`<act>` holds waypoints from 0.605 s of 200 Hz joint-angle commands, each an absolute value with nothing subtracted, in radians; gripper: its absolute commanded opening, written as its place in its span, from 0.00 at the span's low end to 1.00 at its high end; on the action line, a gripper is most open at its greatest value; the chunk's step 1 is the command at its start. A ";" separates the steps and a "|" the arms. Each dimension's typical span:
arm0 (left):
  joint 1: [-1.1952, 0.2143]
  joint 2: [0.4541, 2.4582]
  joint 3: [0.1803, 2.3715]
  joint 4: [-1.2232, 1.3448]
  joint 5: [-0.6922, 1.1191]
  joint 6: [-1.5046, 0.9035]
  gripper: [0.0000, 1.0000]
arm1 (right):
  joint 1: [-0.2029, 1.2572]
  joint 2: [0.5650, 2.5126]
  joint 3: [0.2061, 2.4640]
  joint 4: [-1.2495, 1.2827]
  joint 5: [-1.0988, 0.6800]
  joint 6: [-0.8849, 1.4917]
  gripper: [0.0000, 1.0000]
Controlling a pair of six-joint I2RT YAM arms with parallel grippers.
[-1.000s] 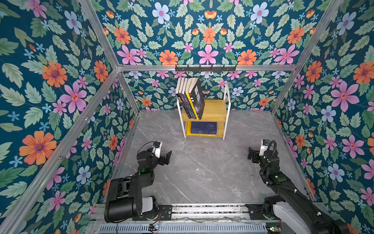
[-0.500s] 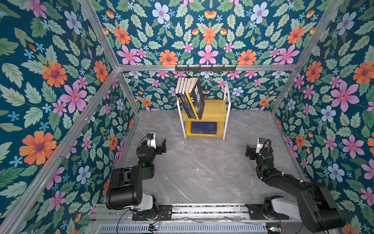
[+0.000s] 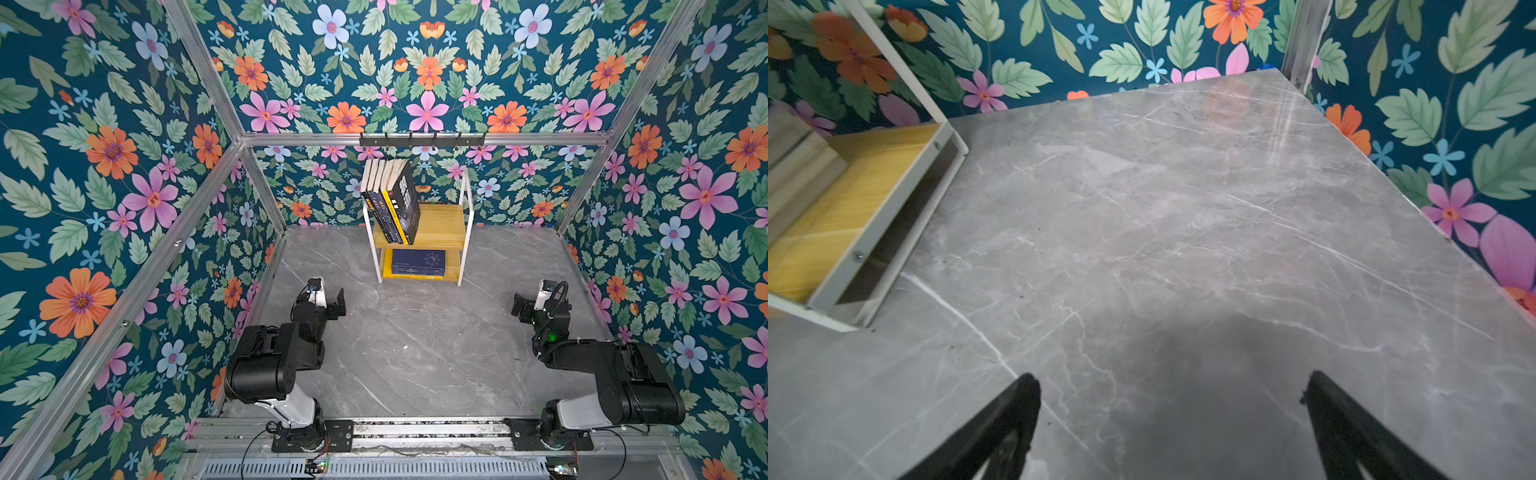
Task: Stacking books/files
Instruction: Reset both arms
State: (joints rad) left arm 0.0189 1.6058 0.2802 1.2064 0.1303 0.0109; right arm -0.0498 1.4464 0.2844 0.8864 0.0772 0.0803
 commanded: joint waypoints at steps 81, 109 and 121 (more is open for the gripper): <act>0.024 1.606 0.282 1.236 0.110 0.009 1.00 | -0.052 1.453 0.304 0.921 -0.026 0.066 0.99; 0.028 1.605 0.280 1.238 0.114 0.006 1.00 | -0.052 1.453 0.307 0.913 -0.041 0.065 0.99; 0.028 1.605 0.280 1.238 0.115 0.007 1.00 | -0.052 1.453 0.308 0.913 -0.038 0.064 0.99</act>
